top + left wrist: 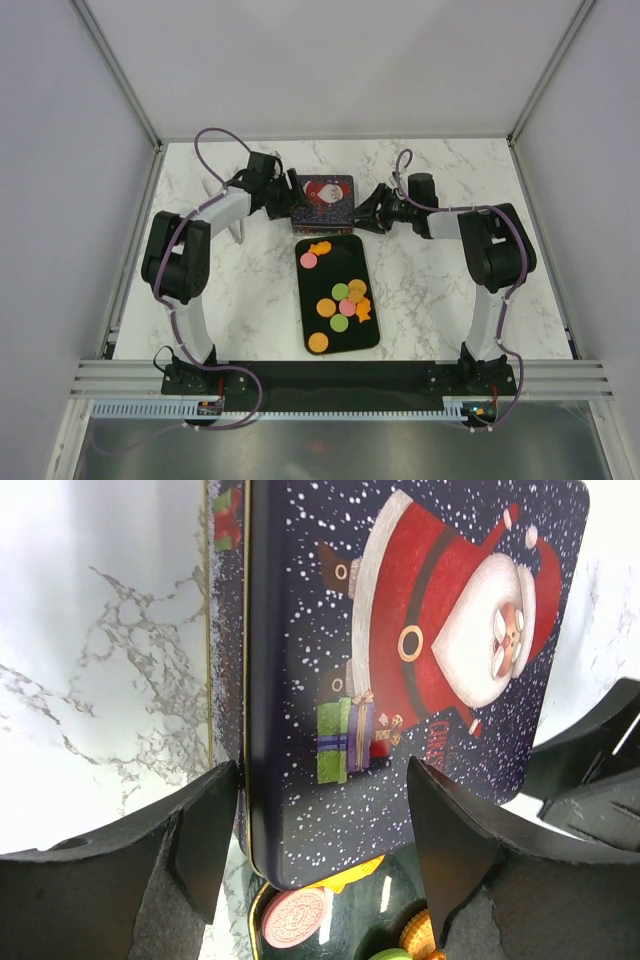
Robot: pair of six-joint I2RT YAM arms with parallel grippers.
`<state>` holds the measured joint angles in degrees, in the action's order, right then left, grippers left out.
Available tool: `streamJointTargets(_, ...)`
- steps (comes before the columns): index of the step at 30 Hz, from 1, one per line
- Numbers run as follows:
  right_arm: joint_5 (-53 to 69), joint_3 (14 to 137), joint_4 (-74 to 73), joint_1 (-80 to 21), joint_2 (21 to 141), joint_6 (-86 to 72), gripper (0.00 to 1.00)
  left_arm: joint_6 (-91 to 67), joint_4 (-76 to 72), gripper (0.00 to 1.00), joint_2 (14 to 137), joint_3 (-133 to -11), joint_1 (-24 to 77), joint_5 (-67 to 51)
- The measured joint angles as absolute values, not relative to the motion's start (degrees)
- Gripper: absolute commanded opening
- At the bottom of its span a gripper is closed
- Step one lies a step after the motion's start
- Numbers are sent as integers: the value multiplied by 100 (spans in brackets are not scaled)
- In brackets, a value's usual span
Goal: Pack the cookies
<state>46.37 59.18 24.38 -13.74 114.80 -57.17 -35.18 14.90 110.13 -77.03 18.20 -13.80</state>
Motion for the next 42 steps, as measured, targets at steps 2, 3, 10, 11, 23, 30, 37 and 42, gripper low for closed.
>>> streamJointTargets(2, 4519, 6069, 2018, -1387, 11465, -5391, 59, -3511, 1505, 74, 11017, -7703, 1857, -1382)
streamJointTargets(3, 4475, 6117, 1861, -1389, 11434, -5258, 61, -3511, 1505, 74, 11017, -7703, 1865, -1389)
streamJointTargets(10, 4224, 6254, 1341, -1455, 11340, -4713, 65, -3514, 1509, 76, 11024, -7703, 1894, -1474)
streamJointTargets(11, 4171, 6278, 1243, -1470, 11340, -4646, 65, -3514, 1507, 78, 11024, -7701, 1894, -1509)
streamJointTargets(23, 3728, 6401, 679, -1540, 11288, -4171, 66, -3653, 1280, 83, 11008, -7314, 1710, -2029)
streamJointTargets(30, 3553, 6401, 578, -1553, 11074, -4047, 70, -3820, 1083, 84, 10903, -7008, 1575, -2434)
streamJointTargets(37, 3406, 6469, 506, -1553, 11021, -3968, 71, -4088, 659, 82, 10877, -6663, 1544, -2742)
streamJointTargets(42, 3345, 6700, 510, -1575, 11089, -3889, 71, -4305, 322, 73, 10833, -6414, 1516, -2923)
